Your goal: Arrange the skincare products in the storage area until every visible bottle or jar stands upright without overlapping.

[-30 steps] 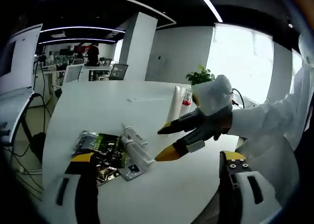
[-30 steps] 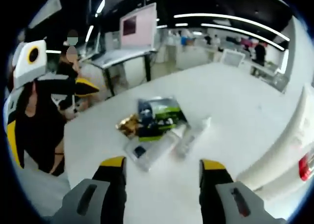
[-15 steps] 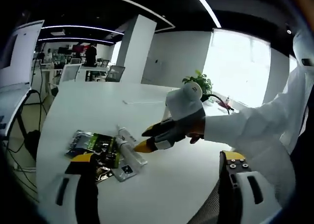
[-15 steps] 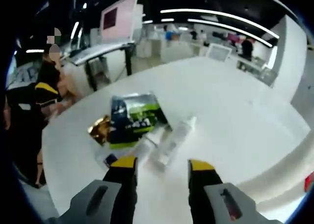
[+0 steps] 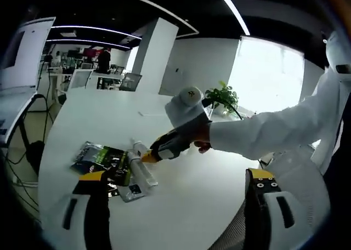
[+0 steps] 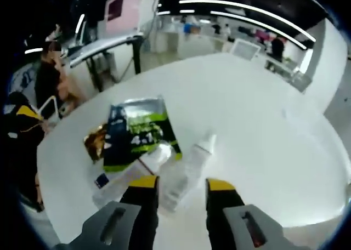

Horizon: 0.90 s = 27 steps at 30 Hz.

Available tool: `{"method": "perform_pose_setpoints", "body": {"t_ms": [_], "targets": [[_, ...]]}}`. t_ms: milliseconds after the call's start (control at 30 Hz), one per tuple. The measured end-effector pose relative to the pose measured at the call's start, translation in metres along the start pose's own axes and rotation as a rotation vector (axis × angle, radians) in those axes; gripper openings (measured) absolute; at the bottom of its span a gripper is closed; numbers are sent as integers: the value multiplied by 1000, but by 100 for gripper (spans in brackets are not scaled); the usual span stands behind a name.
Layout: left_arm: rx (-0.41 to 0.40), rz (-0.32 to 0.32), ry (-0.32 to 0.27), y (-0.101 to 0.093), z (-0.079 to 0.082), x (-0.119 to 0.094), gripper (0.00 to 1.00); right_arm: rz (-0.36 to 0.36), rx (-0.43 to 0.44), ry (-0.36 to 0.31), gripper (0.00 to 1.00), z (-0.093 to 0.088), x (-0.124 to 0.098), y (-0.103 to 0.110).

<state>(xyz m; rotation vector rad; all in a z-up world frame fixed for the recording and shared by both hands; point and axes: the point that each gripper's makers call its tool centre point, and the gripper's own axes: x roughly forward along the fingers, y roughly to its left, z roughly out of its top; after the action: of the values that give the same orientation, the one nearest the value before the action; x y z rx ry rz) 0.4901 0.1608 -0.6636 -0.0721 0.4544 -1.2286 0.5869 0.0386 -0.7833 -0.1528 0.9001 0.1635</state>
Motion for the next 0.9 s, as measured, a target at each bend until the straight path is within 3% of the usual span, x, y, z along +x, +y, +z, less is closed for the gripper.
{"method": "perform_pose_setpoints", "body": {"t_ms": [200, 300, 667, 900], "targets": [[1, 2, 6, 2, -1, -2, 99, -7, -22, 11, 26, 0, 6, -1], [0, 4, 3, 3, 0, -3, 99, 8, 48, 21, 26, -5, 10, -3], [-1, -17, 18, -3, -4, 2, 99, 10, 53, -9, 18, -7, 7, -5], [-10, -10, 35, -4, -10, 2, 99, 22, 21, 10, 15, -14, -1, -3]]}}
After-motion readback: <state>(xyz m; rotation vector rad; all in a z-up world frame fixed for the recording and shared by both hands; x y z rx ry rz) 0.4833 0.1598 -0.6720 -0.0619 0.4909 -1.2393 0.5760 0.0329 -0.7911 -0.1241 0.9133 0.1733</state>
